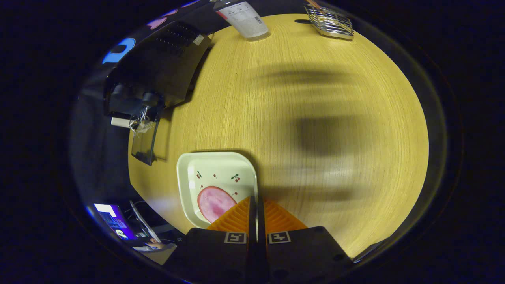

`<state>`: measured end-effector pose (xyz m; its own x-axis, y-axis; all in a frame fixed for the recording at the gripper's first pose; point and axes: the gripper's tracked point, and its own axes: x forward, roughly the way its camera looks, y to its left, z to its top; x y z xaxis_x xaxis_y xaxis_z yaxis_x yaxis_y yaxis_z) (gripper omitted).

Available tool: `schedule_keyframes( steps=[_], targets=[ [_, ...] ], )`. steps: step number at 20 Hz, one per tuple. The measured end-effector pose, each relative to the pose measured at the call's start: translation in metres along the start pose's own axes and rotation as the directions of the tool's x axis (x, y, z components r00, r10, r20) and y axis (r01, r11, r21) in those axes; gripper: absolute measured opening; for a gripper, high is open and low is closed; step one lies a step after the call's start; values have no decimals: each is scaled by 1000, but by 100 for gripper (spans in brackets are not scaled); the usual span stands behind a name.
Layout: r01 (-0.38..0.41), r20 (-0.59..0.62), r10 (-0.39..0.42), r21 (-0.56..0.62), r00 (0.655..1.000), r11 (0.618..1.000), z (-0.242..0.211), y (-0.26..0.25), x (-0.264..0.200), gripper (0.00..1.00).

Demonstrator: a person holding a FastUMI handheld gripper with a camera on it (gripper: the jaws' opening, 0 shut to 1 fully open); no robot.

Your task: Open the toaster oven, put the food inside, and close the toaster oven door.

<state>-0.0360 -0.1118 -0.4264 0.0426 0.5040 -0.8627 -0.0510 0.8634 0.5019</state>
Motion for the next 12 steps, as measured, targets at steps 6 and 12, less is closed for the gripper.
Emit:
schedule_keyframes(
  steps=[6,12],
  targets=[
    [-199,93,185,172,978,965,-21,38,-12,6],
    [-292,238,210,395,948,871,-40,76,-20,5]
  ],
)
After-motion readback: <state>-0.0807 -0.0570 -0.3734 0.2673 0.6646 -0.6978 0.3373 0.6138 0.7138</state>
